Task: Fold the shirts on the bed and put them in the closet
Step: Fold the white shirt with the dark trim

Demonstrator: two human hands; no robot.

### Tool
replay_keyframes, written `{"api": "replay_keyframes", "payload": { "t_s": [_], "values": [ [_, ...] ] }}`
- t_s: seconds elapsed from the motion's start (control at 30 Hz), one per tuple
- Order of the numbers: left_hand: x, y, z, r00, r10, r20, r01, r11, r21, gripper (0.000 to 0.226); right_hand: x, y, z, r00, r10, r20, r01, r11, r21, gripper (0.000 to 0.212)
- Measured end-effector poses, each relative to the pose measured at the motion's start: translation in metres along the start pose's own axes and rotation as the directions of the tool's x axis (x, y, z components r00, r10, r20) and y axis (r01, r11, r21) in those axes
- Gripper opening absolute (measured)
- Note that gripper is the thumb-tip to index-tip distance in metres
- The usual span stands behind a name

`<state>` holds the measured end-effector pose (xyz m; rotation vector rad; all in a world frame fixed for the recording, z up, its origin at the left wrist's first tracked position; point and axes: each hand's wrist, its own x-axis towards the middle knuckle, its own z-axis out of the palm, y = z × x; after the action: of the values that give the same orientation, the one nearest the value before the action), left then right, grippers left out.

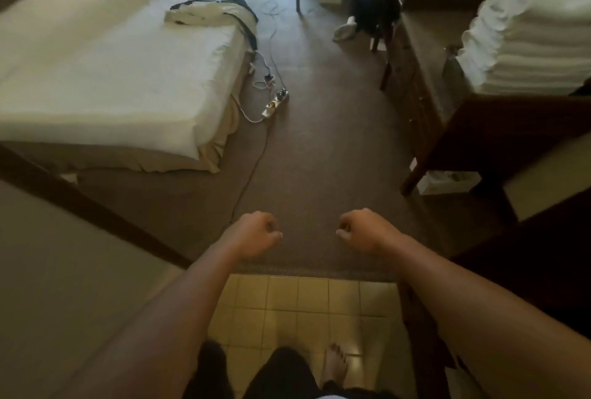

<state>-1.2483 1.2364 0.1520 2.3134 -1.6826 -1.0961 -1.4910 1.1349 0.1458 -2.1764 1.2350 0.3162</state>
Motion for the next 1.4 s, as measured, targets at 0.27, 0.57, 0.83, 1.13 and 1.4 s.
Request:
{"api": "replay_keyframes", "payload": {
  "t_s": [0.27,0.57,0.83,1.13,1.4],
  "values": [
    [0.099,-0.019,-0.044,0.997,-0.063,-0.046,0.054,0.984,-0.168,0.022,0.133,-0.004,-0.065,0.996,-0.087,0.035,0.087,0.996,0.018,0.018],
    [0.244,-0.052,-0.164,0.994,-0.100,0.041,0.107,0.968,-0.229,0.029,0.311,-0.045,-0.158,0.997,-0.059,0.048,0.056,0.997,0.052,0.015],
    [0.355,-0.076,-0.288,0.983,-0.120,-0.142,0.097,0.983,-0.159,0.025,0.442,-0.089,-0.249,0.985,-0.170,-0.031,0.169,0.986,-0.009,0.017],
    [0.514,-0.081,-0.375,0.978,-0.176,-0.109,0.179,0.984,0.018,0.021,0.623,-0.079,-0.324,0.983,-0.186,-0.004,0.185,0.982,-0.038,0.016],
    [0.608,-0.077,-0.444,0.959,-0.254,-0.124,0.262,0.964,0.047,0.021,0.760,-0.088,-0.397,0.978,-0.187,0.091,0.194,0.978,-0.081,0.019]
  ]
}}
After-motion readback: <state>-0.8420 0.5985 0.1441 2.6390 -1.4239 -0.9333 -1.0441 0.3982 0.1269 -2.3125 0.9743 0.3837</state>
